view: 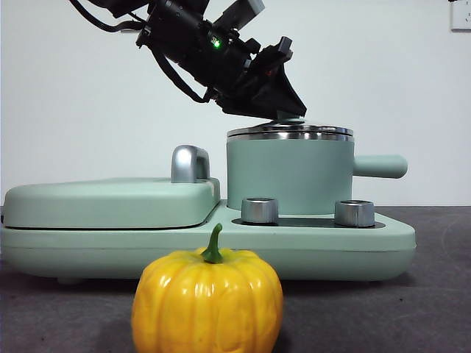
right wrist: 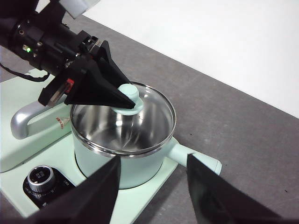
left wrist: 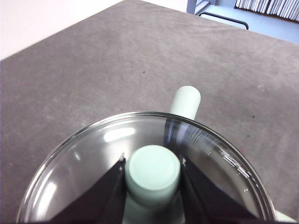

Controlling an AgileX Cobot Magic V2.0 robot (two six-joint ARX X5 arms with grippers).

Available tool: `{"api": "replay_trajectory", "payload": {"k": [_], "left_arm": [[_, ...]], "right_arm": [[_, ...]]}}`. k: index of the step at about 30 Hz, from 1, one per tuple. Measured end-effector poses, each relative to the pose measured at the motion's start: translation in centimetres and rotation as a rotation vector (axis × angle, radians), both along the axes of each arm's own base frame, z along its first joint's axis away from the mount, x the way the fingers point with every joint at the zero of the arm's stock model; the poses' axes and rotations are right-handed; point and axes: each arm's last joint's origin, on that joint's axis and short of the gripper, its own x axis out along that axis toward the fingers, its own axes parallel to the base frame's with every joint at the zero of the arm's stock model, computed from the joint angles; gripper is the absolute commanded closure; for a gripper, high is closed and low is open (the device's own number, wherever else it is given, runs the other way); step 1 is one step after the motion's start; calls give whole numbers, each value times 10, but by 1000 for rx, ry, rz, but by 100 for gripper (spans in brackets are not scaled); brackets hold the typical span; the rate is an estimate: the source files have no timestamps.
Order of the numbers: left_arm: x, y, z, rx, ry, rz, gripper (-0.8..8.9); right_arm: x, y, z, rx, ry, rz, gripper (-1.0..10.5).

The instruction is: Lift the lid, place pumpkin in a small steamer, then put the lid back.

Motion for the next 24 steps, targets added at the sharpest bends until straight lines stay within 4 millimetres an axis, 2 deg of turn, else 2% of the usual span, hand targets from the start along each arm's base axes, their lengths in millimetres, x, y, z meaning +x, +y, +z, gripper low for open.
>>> {"api": "replay_trajectory", "payload": {"k": [24], "left_arm": [[-4,1,5,39,-39,34,806]], "right_arm": [[0,0,0,0,0,0,721]]}}
